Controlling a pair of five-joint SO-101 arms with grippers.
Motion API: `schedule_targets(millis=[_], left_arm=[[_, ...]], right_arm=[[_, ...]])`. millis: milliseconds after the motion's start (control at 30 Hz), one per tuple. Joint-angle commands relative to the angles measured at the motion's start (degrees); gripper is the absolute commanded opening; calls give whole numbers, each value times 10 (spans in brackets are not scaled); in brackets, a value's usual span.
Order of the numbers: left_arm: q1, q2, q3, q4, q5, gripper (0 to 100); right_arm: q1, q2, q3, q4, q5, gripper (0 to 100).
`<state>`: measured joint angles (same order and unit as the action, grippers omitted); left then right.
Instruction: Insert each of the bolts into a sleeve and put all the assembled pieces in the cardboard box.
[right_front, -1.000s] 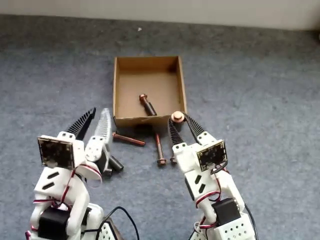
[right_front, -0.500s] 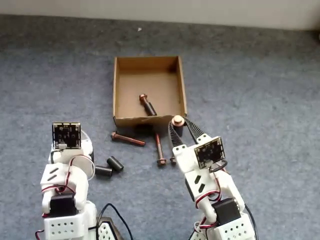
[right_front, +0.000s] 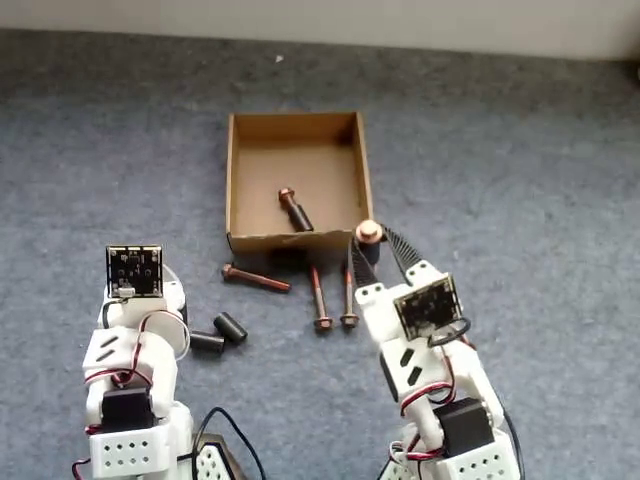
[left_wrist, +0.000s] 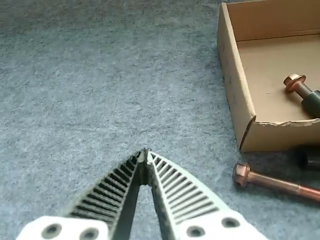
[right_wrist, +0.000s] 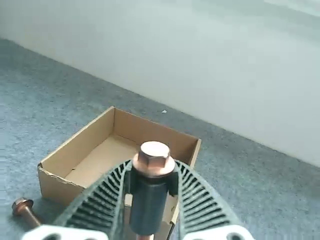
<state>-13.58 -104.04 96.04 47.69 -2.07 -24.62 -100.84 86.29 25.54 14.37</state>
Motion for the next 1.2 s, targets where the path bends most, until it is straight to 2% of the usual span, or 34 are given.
schedule_targets(millis=[0,300,600,833,967,1067,1167], left_arm=[[-6,-4,7,-12,-8,11],[-6,-4,11,-13,-8,11],[-6,-4,11,-14,-8,11],[-6,-4,10,-14,-8,11],[-6,-4,10,-14,-8,11],[-6,-4,10,-15,-8,11],[-6,-4,10,-15,-8,11]], right_arm=[[7,107,-66,-81,11,5],[7,525,-261,-262,11,5],[7,840,-413,-347,11,5],[7,951,-428,-362,11,36],[7,959,-428,-357,11,125],[7,958,-428,-355,11,128],[7,957,-429,-308,12,130]])
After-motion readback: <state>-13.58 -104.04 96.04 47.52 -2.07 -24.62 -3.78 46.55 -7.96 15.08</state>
